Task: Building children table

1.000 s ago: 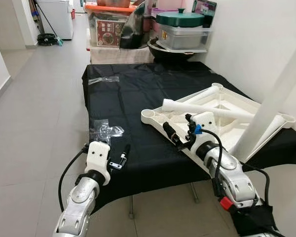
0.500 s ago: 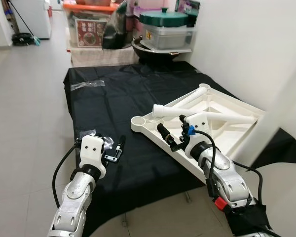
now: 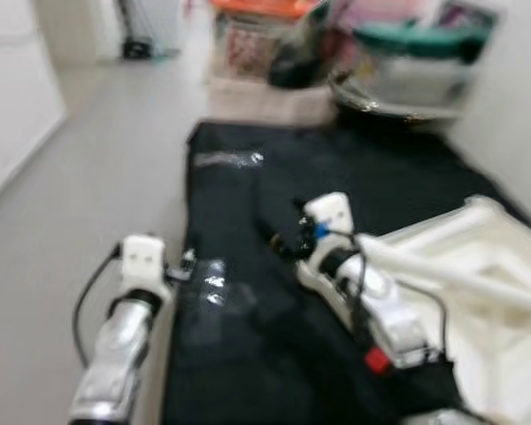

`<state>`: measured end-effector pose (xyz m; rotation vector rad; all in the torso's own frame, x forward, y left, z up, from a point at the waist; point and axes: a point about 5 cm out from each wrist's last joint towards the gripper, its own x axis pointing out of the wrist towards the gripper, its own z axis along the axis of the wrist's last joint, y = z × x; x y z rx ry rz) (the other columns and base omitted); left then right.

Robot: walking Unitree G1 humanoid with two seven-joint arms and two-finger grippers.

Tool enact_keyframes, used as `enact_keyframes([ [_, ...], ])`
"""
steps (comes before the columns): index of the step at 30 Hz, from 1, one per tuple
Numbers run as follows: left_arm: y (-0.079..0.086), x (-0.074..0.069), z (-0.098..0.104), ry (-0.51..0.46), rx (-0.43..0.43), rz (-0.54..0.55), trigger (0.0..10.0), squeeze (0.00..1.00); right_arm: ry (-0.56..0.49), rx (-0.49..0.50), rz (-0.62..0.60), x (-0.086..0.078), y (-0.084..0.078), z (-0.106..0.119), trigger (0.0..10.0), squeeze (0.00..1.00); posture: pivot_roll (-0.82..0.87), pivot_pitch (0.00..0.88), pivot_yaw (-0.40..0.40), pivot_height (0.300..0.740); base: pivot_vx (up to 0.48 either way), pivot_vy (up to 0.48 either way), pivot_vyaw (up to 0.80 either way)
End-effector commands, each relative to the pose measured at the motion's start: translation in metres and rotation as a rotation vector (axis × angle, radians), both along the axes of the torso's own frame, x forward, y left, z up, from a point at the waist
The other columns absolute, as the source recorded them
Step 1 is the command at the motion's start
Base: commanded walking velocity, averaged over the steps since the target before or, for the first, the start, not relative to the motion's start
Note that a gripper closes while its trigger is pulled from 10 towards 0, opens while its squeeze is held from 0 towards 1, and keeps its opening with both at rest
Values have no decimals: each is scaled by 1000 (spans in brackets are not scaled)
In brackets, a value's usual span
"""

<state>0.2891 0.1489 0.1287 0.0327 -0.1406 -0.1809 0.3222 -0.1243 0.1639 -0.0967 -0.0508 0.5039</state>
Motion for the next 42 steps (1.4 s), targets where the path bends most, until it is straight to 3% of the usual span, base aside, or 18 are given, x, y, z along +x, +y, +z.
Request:
enact_keyframes([
  [1, -4, -1, -3, 10, 0, -17, 10000, 0, 13, 2, 7, 0, -2, -1, 10000, 0, -19, 0, -113, 740, 0, 0, 0],
  [7, -5, -2, -4, 17, 7, -18, 10000, 0, 28, -36, 12, -2, -6, -2, 10000, 0, -20, 0, -116, 740, 0, 0, 0],
  [8, -4, -3, -7, 28, 14, -15, 10000, 0, 48, -86, 46, -8, -11, 1, 10000, 0, -25, 0, -115, 740, 0, 0, 0],
  [15, -4, -4, -11, 43, 22, -16, 10000, 0, 94, -180, 132, -22, -20, 6, 10000, 0, -30, 0, -114, 740, 0, 0, 0],
  [20, -5, -2, -13, 53, 25, -18, 10000, 0, 226, -285, 174, -34, -32, -2, 10000, 0, -42, 0, -108, 740, 0, 0, 0],
  [30, -2, -1, -13, 56, 37, -8, 10000, 0, 323, -279, 129, -32, -30, -17, 10000, 0, -28, 0, -110, 740, 0, 0, 0],
  [37, -3, -1, -14, 62, 47, -4, 10000, 0, 302, -259, 173, -35, -14, -2, 10000, 0, -30, 0, -107, 740, 0, 0, 0],
  [42, -4, 0, -14, 61, 47, -6, 10000, 0, 311, -272, 187, -36, -12, 0, 10000, 0, -29, 0, -107, 740, 0, 0, 0],
])
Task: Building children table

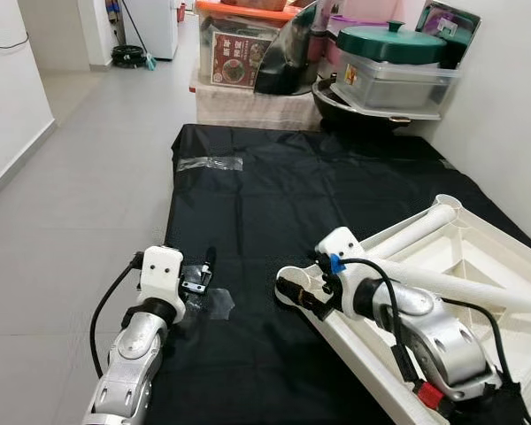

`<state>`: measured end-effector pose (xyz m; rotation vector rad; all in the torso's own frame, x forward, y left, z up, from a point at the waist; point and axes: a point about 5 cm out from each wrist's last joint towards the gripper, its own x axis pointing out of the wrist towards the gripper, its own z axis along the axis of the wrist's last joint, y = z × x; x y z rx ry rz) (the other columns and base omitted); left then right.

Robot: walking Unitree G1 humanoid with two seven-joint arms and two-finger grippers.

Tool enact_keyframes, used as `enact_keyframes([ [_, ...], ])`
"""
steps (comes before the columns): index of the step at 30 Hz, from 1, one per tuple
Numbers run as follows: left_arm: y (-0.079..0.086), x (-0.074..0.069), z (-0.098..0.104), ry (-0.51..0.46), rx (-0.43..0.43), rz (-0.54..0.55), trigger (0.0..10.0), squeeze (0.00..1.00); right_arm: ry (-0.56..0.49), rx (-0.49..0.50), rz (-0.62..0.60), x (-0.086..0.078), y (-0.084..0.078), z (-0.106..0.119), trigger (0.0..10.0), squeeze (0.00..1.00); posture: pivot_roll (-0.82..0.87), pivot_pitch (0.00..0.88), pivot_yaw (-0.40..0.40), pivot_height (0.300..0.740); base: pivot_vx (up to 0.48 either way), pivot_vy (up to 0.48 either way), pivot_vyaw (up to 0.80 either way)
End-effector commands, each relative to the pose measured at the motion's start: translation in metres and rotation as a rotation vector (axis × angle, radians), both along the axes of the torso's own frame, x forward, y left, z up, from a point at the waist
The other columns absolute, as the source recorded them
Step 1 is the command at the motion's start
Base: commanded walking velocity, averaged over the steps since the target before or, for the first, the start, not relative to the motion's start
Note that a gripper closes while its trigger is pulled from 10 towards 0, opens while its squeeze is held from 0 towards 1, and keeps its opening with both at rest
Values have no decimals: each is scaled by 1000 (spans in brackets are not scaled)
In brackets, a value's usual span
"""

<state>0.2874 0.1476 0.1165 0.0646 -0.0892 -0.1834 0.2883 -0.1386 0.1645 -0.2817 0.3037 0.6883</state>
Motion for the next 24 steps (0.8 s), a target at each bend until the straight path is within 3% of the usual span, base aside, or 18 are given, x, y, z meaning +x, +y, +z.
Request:
enact_keyframes([
  [1, -2, 1, -2, 13, 13, -6, 10000, 0, 31, -13, 18, -3, 1, -1, 10000, 0, -29, 0, -110, 740, 0, 0, 0],
  [11, 2, 0, -5, 21, 22, 7, 10000, 0, 103, -53, 73, -11, 2, -4, 10000, 0, -27, 0, -117, 740, 0, 0, 0],
  [20, 0, 0, -8, 30, 32, 13, 10000, 0, 248, -188, 151, -29, -4, -26, 10000, 0, -23, 0, -126, 740, 0, 0, 0],
  [24, 0, 0, -8, 31, 33, 14, 10000, 0, 257, -209, 136, -29, -6, -29, 10000, 0, -22, 0, -126, 740, 0, 0, 0],
])
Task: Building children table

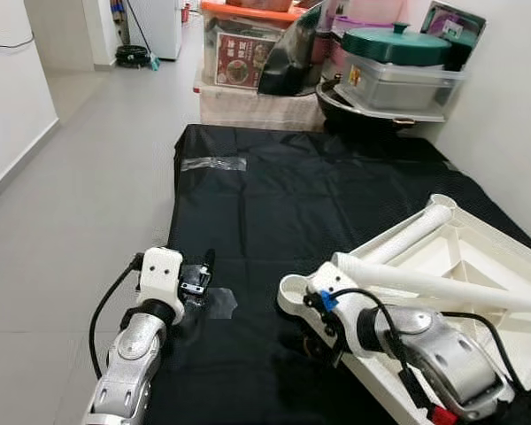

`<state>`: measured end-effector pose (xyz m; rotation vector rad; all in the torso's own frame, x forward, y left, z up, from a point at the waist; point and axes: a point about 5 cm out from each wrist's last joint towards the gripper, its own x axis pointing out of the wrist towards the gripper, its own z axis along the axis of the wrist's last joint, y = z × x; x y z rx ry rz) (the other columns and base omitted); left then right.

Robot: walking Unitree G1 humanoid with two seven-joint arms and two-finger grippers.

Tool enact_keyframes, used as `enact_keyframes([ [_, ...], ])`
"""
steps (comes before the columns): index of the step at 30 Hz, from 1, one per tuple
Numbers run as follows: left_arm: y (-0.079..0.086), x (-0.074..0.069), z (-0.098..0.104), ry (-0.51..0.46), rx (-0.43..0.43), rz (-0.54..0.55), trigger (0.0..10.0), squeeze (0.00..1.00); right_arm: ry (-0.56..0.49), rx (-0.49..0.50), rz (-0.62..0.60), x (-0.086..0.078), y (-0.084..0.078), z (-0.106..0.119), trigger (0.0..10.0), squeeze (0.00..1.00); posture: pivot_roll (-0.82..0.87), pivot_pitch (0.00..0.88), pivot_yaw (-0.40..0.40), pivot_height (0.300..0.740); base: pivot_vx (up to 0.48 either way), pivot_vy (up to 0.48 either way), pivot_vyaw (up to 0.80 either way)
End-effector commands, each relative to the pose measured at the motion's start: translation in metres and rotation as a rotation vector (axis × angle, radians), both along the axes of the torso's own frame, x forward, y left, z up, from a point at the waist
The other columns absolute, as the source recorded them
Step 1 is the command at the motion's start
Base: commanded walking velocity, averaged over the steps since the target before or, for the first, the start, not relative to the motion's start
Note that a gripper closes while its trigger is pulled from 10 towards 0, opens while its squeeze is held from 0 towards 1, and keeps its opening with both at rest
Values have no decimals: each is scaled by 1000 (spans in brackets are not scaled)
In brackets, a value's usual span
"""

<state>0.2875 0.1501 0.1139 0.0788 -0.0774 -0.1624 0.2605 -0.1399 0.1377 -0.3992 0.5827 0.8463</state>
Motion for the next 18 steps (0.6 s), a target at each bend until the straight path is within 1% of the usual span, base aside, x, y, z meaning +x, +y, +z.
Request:
enact_keyframes([
  [1, -2, 0, -6, 22, 19, -8, 10000, 0, 11, -33, -19, 0, -5, -3, 10000, 0, -22, 0, -126, 740, 0, 0, 0],
  [5, -2, -1, -6, 24, 21, -5, 10000, 0, 12, -38, -55, 4, -7, -4, 10000, 0, -22, 0, -127, 740, 0, 0, 0],
  [7, -2, -1, -7, 25, 23, -3, 10000, 0, 1, -55, -113, 12, -11, -4, 10000, 0, -17, 0, -130, 740, 0, 0, 0],
  [9, -2, -1, -7, 25, 24, -2, 10000, 0, -2, -59, -120, 13, -11, -5, 10000, 0, -17, 0, -130, 740, 0, 0, 0],
  [18, -1, -2, -8, 30, 30, 1, 10000, 0, 54, -123, -64, 3, -14, -15, 10000, 0, -18, 0, -130, 740, 0, 0, 0],
])
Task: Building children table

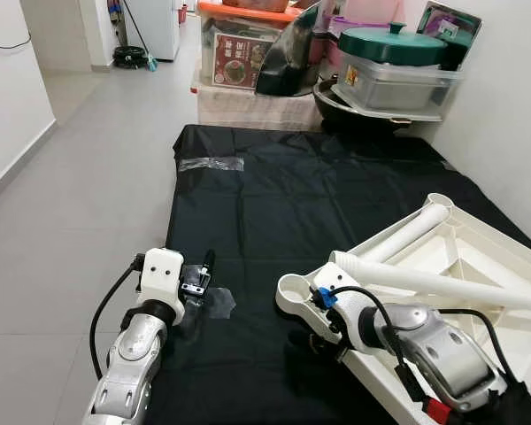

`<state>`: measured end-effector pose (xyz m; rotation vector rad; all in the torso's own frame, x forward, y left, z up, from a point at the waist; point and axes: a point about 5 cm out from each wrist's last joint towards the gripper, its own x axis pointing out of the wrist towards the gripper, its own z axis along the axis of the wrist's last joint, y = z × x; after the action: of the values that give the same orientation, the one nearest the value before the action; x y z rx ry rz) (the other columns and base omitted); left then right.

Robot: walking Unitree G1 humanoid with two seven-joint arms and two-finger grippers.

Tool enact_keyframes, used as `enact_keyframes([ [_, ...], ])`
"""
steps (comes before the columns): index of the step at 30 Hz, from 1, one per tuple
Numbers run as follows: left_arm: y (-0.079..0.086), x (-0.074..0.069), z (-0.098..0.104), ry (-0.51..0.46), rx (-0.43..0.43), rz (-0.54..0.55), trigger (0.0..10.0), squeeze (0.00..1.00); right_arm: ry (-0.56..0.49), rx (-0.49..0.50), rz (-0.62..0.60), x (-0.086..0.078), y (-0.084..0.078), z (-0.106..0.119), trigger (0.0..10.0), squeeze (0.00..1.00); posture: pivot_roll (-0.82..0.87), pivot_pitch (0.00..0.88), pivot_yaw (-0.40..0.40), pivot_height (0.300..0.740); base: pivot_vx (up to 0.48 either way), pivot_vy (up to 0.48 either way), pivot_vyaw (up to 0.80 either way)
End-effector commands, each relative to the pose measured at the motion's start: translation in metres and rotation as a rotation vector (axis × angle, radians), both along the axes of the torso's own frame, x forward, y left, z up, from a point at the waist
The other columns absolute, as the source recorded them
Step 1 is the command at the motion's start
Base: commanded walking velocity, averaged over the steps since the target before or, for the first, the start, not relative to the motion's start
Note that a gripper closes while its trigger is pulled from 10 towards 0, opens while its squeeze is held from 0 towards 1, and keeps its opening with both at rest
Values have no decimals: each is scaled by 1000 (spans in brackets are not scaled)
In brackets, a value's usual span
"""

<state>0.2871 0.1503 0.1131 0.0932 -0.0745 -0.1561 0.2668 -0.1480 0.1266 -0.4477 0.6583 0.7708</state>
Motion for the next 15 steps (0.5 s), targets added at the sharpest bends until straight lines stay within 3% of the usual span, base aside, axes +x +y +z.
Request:
enact_keyframes([
  [1, -2, -1, -8, 30, 16, -6, 10000, 0, 30, -35, -1, -3, -6, -5, 10000, 0, -18, 0, -130, 740, 0, 0, 0],
  [8, -3, -1, -8, 33, 19, -7, 10000, 0, 47, -41, 22, -5, -5, -6, 10000, 0, -20, 0, -132, 740, 0, 0, 0],
  [10, -2, -1, -9, 34, 20, -5, 10000, 0, 46, -40, 21, -4, -4, -7, 9686, 0, -19, 0, -132, 740, 0, 0, 0],
  [11, -2, -1, -9, 35, 22, -4, 10000, 0, 43, -41, 19, -3, -4, -7, 8549, 0, -19, 0, -132, 740, 0, 0, 0],
  [12, -2, -1, -9, 35, 22, -4, 10000, 0, 43, -41, 19, -3, -4, -7, 8549, 0, -19, 0, -132, 740, 0, 0, 0],
  [13, -3, -1, -9, 36, 23, -3, 10000, 0, 29, -41, 10, -1, -4, -7, 4471, 0, -19, 0, -134, 740, 0, 0, 0],
  [14, -3, -1, -9, 36, 23, -3, 10000, 0, 29, -41, 10, -1, -4, -7, 4471, 0, -19, 0, -134, 740, 0, 0, 0],
  [15, -3, -1, -9, 36, 24, -3, 10000, 0, 10, -42, 2, 3, -4, -6, 0, 0, -17, 0, -134, 740, 0, 0, 0],
])
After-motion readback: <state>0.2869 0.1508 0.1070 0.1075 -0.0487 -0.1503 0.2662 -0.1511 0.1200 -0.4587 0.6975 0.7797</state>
